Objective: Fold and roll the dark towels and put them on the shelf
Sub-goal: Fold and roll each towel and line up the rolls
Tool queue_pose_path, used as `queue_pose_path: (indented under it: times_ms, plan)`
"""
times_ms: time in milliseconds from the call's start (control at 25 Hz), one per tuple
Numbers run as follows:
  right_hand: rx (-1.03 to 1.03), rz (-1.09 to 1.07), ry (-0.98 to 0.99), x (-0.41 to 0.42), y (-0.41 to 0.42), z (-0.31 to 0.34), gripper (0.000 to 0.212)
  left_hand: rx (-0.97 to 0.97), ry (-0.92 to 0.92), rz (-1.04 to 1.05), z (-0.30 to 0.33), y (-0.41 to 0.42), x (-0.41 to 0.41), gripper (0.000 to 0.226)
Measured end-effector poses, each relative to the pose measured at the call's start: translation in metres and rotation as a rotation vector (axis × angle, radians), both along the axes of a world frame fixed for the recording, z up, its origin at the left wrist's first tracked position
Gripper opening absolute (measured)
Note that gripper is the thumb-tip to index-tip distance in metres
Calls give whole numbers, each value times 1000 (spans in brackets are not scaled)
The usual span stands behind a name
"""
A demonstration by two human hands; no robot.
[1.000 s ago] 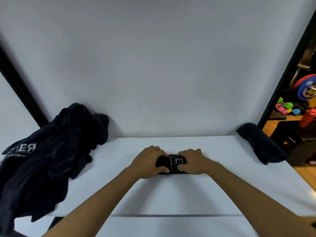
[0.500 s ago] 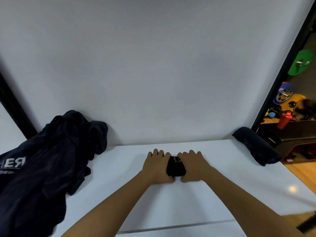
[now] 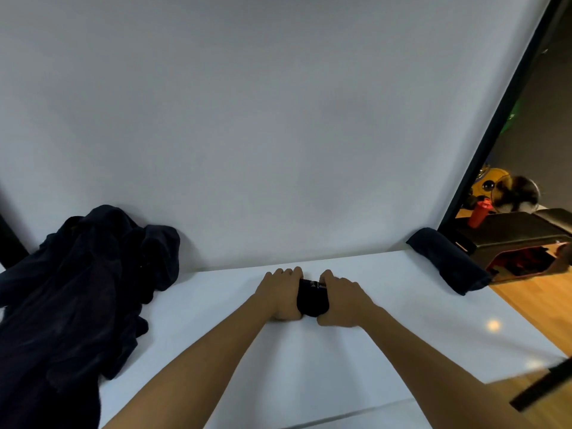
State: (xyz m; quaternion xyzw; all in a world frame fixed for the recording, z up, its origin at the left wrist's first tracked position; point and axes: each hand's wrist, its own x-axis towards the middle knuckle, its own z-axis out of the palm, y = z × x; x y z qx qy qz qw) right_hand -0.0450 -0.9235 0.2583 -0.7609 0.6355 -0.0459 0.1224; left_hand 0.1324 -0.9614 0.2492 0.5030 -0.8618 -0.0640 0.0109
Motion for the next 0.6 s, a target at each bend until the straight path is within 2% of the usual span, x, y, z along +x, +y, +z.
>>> queue_pose_path:
  times_ms: [120,240,360,480,600]
  plan:
    - [-161,21,-28,-9,24,-12,62,-353,-123,-190,-3,1,6,65]
    - [-305,-17,8,-21,47,-27,55,-491,-189,-265,6,4,-11,57]
    - [-411,-126,41,-44,54,-32,46,-516,-101,-314,9,10,-42,54]
    - [-362,-252,78,-78,57,-25,52,-465,-39,-405,13,15,-78,56]
    - [-313,-293,89,-106,61,-19,59,-374,-29,-375,23,5,-113,43]
